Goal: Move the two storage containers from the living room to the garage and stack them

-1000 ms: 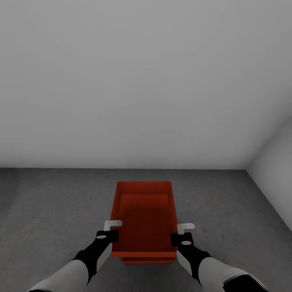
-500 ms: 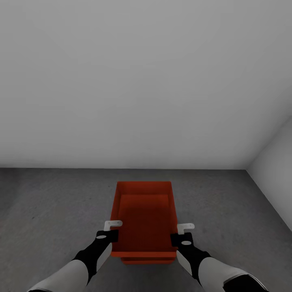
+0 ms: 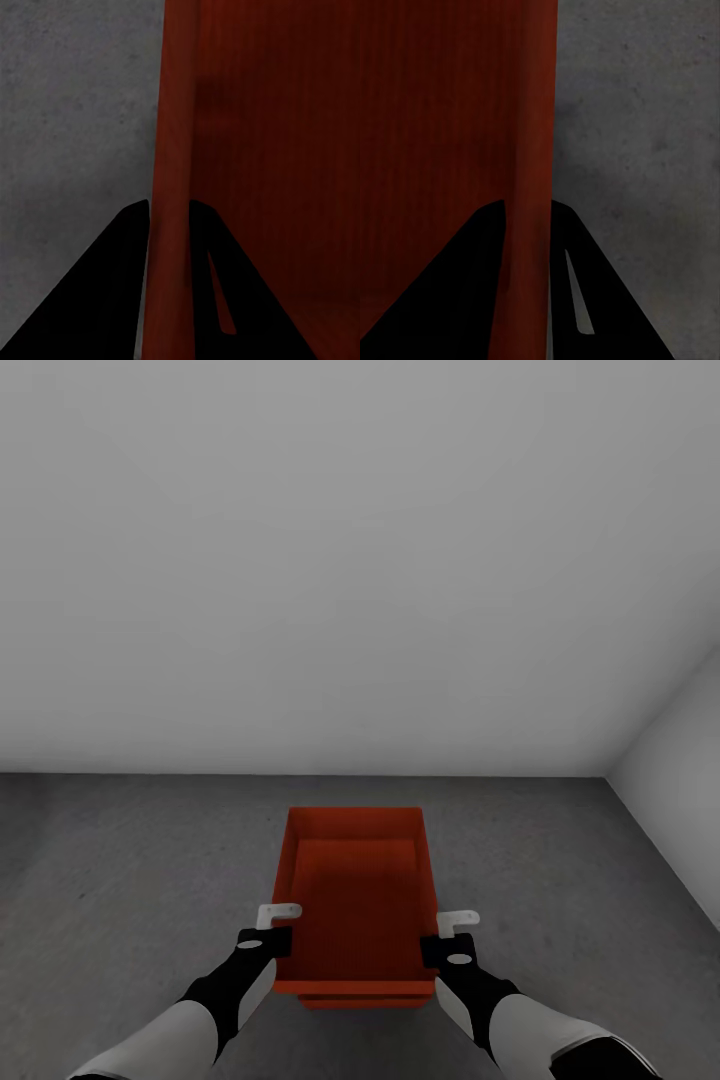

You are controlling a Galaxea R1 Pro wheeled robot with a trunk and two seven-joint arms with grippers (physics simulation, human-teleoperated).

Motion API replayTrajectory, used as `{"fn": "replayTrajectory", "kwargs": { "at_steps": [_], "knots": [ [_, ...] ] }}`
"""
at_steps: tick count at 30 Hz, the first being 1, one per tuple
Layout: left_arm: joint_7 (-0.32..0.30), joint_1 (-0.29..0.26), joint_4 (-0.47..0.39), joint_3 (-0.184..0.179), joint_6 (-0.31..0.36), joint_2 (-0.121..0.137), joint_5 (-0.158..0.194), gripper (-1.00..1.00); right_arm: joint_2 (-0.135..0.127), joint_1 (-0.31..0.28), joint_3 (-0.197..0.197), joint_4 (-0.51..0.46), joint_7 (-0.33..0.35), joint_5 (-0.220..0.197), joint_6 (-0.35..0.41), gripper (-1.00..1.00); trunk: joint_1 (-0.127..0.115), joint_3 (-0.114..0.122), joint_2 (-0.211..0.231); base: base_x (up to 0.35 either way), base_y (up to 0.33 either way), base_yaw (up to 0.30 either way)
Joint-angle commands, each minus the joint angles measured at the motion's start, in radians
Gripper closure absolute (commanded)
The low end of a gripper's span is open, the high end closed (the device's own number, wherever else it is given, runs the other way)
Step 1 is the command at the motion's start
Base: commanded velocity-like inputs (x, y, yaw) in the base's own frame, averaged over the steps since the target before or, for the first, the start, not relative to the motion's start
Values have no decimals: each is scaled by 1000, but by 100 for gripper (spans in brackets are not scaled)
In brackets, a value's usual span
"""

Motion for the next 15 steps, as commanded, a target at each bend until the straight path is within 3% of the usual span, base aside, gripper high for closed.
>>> {"fn": "replayTrajectory", "kwargs": {
  "at_steps": [1,15],
  "knots": [
    [28,-1,-75,28,9,0,49,100,32,0,-24,3,-1,-20,-3,100,0,-1,-1,-3,-1,0],
    [29,-1,-74,28,9,-1,49,100,32,0,-24,3,2,-20,0,100,0,-1,-1,0,0,0]
  ]
}}
